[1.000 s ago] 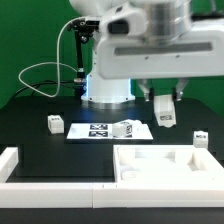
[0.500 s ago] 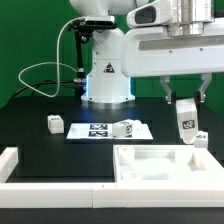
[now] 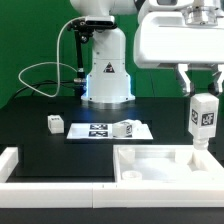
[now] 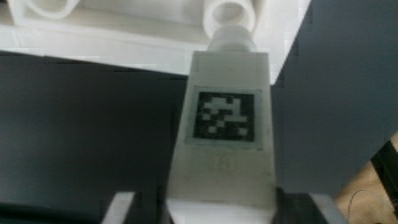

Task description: Assemble one leg

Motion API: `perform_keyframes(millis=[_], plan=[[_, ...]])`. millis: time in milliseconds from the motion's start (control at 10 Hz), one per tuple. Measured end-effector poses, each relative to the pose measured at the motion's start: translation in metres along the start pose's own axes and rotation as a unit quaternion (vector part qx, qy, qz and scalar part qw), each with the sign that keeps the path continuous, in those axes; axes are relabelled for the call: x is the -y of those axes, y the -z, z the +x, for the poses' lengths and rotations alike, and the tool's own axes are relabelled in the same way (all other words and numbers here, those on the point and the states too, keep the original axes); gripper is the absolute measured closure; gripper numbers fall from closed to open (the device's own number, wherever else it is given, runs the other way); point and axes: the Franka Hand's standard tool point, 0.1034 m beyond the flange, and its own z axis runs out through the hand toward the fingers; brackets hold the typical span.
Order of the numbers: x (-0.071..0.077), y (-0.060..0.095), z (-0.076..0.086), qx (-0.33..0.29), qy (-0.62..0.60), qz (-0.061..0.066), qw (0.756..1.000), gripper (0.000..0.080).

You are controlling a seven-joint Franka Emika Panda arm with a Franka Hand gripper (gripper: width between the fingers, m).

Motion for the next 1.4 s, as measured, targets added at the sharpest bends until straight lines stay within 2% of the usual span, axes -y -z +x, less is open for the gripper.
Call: perform_keyframes(millis=[200,300,400,500,700,1000,1400], plan=[[0.001,-0.001,0.0,0.0,0.004,0.001,1.0,0.0521],[0.007,-0.004,-0.001,-0.025,0.013,0.006,1.0,0.0521],[0.01,-0.011,-0.009,-0.043,0.026,0.008,0.999,0.0521],[0.006,-0.015,-0.013,-0.048,0.033,0.005,0.998,0.0521],[-0.002,-0.013,-0.009,-0.05,0.026,0.003,0.998,0.0521],[-0.002,-0.015,-0.01,-0.05,0.026,0.003,0.998,0.0521],[0.005,-0.026,-0.007,-0.068,0.053,-0.002,0.996,0.0521]])
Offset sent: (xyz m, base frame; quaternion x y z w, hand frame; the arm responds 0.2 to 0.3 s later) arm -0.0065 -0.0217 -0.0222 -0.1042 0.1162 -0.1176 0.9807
